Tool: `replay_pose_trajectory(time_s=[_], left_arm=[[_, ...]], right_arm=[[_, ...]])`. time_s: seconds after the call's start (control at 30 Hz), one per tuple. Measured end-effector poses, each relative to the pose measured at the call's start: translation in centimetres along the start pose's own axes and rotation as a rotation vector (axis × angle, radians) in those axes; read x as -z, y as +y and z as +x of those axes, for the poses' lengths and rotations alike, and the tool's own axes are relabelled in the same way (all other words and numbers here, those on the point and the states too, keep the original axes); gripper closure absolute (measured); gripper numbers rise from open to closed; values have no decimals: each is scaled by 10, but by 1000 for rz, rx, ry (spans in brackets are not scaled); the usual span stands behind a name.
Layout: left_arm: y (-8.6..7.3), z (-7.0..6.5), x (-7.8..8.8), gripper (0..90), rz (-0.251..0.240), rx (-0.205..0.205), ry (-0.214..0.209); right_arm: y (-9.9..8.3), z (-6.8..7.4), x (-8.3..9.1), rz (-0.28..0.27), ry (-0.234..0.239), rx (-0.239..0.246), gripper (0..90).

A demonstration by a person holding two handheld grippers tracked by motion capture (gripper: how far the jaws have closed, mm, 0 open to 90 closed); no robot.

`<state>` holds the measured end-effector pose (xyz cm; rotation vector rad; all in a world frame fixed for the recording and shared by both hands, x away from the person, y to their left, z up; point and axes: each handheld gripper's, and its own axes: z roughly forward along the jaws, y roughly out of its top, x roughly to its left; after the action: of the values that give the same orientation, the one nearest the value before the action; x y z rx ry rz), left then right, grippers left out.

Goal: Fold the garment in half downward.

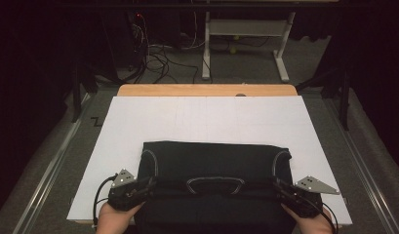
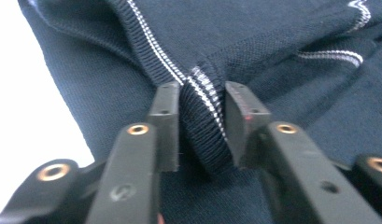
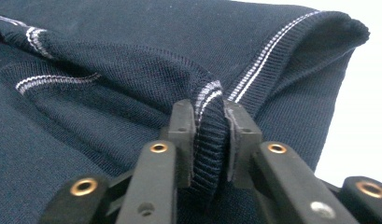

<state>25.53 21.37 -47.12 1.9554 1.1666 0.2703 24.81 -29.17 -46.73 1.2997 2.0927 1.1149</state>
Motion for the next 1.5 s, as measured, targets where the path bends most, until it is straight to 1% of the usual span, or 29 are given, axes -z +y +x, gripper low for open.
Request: replay_pose_trajectory(time_s=[0.1, 0.13, 0.17, 0.2, 0.23, 0.3, 0.4, 0.5, 0.53, 0.57, 0.6, 0.67, 0.73, 0.77, 0.8, 0.83, 0.9, 0.97, 1.0, 1.03, 1.07, 1.1, 1.2, 1.23, 1.27, 1.33, 1.37, 1.4, 1.5], left_arm=[[1, 0, 3, 399, -8, 0, 8], [2, 0, 4, 399, -14, 1, 19], [3, -1, 6, 329, -25, 4, 23], [4, -1, 9, 329, -34, 4, 22], [7, -2, 14, 254, -64, 14, 27], [10, -1, 20, 208, -101, 31, 26], [15, 2, 22, 195, -112, 31, 39], [30, 19, 15, 186, -102, 64, 80], [30, 19, 15, 186, -102, 64, 80], [38, 30, 8, 185, -85, 79, 102], [38, 30, 8, 186, -85, 79, 102], [51, 46, -6, 185, -49, 118, 115], [54, 50, -11, 186, -36, 134, 113], [60, 57, -22, 186, -16, 169, 104], [60, 57, -22, 186, -16, 169, 104], [64, 62, -32, 186, 15, 192, 99], [65, 62, -37, 186, 35, 190, 102], [66, 62, -51, 211, 100, 206, 94], [66, 62, -51, 246, 100, 206, 94], [66, 57, -56, 256, 121, 175, 127], [66, 57, -56, 274, 121, 175, 127], [66, 54, -56, 310, 131, 144, 142], [65, 51, -56, 378, 137, 120, 143], [65, 51, -56, 464, 135, 118, 123], [65, 51, -56, 505, 135, 118, 123], [65, 49, -56, 545, 137, 110, 105], [65, 48, -57, 630, 133, 99, 88], [65, 48, -57, 668, 133, 99, 88], [63, 44, -58, 715, 114, 85, 108]], right_arm=[[1, -2, 3, -26, 1, -28, 561], [1, -2, 3, -26, 1, -28, 561], [2, -4, 8, -61, 2, -45, 484], [2, -4, 8, -61, 2, -45, 484], [5, -6, 13, -90, -2, -59, 426], [8, -9, 18, -122, -6, -75, 397], [12, -12, 20, -133, -24, -76, 375], [23, -25, 11, -110, -62, -85, 315], [26, -29, 7, -100, -65, -91, 309], [29, -33, 3, -91, -71, -98, 301], [29, -33, 3, -91, -71, -98, 301], [37, -43, -11, -65, -89, -114, 282], [39, -46, -16, -51, -95, -124, 272], [44, -51, -27, -27, -103, -139, 254], [47, -53, -32, -14, -102, -147, 245], [49, -55, -37, 0, -101, -152, 237], [51, -56, -42, 16, -105, -153, 232], [56, -57, -53, 58, -122, -158, 243], [56, -57, -53, 58, -122, -158, 243], [56, -58, -59, 103, -129, -162, 252], [56, -58, -59, 103, -129, -162, 252], [54, -58, -62, 141, -148, -154, 260], [51, -59, -63, 155, -147, -153, 269], [51, -58, -62, 154, -138, -144, 337], [51, -58, -62, 154, -138, -144, 337], [51, -56, -62, 155, -111, -136, 431], [52, -54, -62, 160, -91, -128, 537], [52, -54, -62, 160, -91, -128, 537], [53, -52, -64, 158, -24, -118, 741]])
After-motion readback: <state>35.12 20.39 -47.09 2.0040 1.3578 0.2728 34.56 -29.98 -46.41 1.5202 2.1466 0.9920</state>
